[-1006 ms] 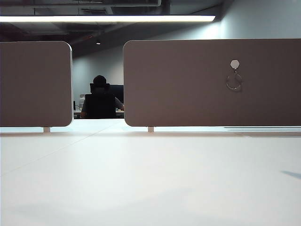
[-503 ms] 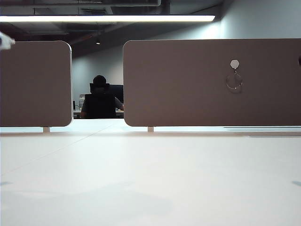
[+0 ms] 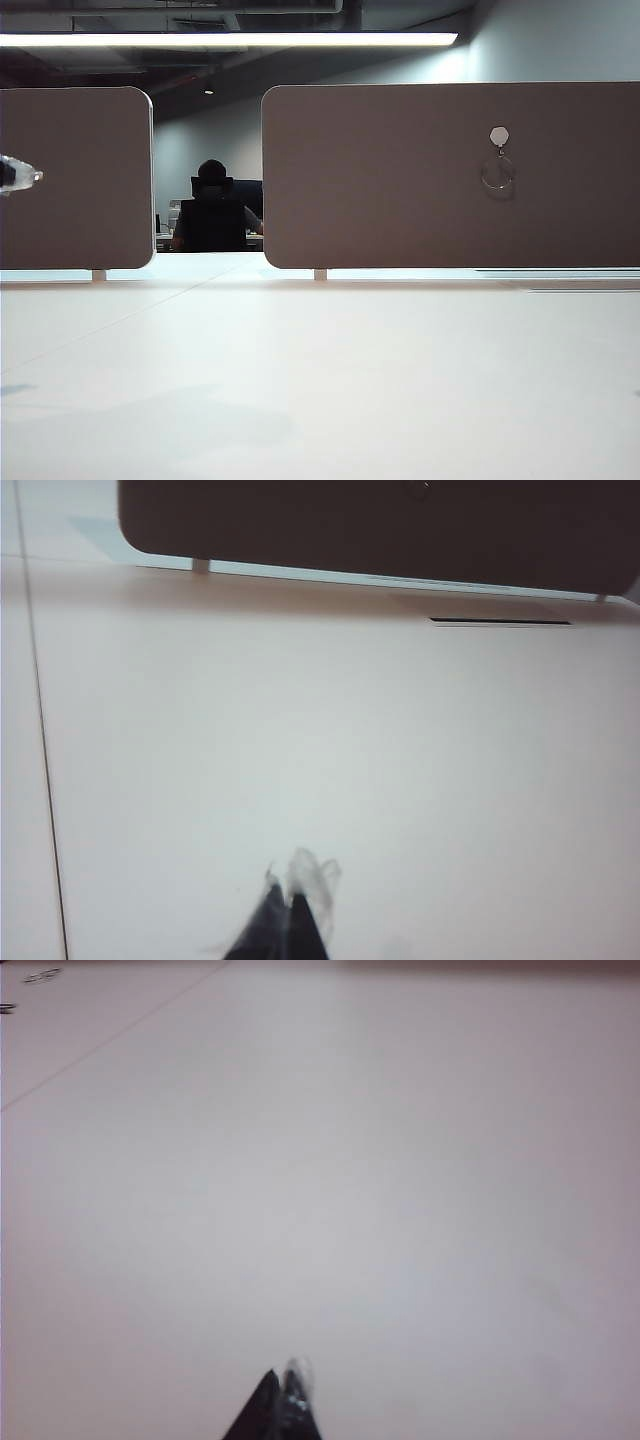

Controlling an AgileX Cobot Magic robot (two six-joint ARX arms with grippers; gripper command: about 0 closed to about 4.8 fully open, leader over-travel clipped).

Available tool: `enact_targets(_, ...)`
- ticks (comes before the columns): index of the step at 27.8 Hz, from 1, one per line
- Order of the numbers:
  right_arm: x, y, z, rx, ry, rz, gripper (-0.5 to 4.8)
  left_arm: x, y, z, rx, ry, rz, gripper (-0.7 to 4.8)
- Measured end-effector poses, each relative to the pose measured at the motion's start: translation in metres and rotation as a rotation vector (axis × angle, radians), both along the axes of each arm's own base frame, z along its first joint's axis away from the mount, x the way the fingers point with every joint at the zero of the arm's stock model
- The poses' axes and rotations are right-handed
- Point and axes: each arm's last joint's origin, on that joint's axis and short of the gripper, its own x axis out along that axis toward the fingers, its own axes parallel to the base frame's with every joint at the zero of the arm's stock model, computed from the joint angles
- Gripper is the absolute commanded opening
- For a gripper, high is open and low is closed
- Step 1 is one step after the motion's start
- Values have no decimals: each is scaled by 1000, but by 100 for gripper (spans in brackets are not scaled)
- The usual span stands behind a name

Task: Hang the earring on the hook.

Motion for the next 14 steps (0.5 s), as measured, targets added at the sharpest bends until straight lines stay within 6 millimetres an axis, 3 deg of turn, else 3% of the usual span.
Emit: enact_targets(14,1,-2,-2,12,18,-68,3,0,0,-10,41,65,0,-5)
